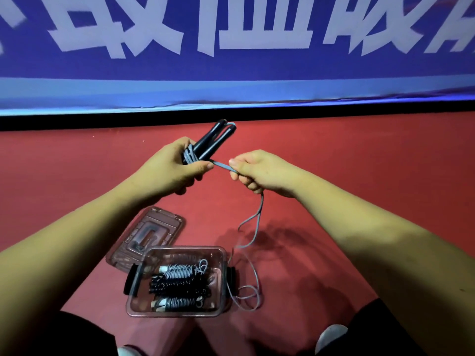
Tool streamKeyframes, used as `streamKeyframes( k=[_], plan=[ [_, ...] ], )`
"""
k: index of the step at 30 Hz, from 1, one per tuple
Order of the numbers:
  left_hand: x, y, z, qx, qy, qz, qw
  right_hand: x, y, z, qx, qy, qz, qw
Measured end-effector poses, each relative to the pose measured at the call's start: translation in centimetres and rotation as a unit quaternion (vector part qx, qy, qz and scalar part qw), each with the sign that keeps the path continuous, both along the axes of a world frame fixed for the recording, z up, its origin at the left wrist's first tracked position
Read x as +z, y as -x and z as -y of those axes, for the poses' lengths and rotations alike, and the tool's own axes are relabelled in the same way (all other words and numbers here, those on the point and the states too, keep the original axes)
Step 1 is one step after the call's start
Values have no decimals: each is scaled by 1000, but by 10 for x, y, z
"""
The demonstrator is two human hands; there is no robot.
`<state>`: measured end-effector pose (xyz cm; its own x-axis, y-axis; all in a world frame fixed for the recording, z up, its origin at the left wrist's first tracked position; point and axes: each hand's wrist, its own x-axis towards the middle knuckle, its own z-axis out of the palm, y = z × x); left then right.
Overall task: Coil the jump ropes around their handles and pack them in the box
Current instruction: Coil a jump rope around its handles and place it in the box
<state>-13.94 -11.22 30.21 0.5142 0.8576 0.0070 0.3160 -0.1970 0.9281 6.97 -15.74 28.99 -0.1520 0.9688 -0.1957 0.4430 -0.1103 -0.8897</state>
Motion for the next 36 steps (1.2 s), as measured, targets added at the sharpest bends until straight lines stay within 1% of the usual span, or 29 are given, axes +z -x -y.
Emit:
streamKeyframes(
  k=[1, 2, 4, 5, 7, 9, 10, 12, 13, 15, 17, 20, 23, 24, 27, 30, 32, 34, 36],
  plan=[
    [0, 2, -4, 16, -9, -3, 1000, 5, 4, 0, 3, -27, 34, 999],
    [0, 4, -8, 22, -18, -8, 1000, 9, 7, 1, 12, -61, 89, 994],
    [-1, 7, -13, 15, -45, -37, 998, 14, 15, 3, 41, -130, 206, 969],
    [-2, 8, -16, 7, -64, -61, 996, 14, 19, 5, 51, -152, 242, 957],
    [-6, 12, -21, 10, -120, -125, 985, 15, 24, 8, 56, -164, 291, 941],
    [-9, 16, -28, 44, -203, -211, 955, 16, 27, 13, 50, -166, 332, 927],
    [-9, 19, -32, 64, -226, -242, 942, 17, 29, 16, 48, -168, 346, 922],
    [-12, 19, -34, 76, -227, -280, 930, 22, 34, 24, 47, -180, 377, 907],
    [-15, 17, -34, 65, -220, -301, 926, 25, 36, 27, 46, -187, 398, 897],
    [-22, 9, -29, 23, -220, -342, 913, 31, 39, 30, 38, -204, 431, 878],
    [-27, 1, -23, -13, -223, -355, 908, 38, 37, 30, 22, -211, 441, 872],
    [-28, -9, -17, -58, -194, -373, 905, 45, 30, 28, 9, -215, 427, 878],
    [-30, -21, -4, -137, -132, -373, 908, 45, 23, 22, 3, -188, 370, 910],
    [-29, -24, 3, -155, -116, -361, 912, 44, 20, 20, 1, -174, 342, 924],
    [-23, -31, 16, -183, -107, -306, 928, 45, 8, 13, -30, -130, 241, 961],
    [-11, -26, 15, -212, -42, -219, 952, 49, -5, 9, -66, -109, 149, 981],
    [-7, -19, 12, -224, -27, -194, 955, 47, -12, 8, -70, -90, 92, 989],
    [-7, -16, 13, -243, -30, -179, 953, 41, -15, 6, -53, -67, 70, 994],
    [-8, -16, 19, -260, -34, -146, 954, 36, -16, 5, -24, -51, 65, 996]
  ],
)
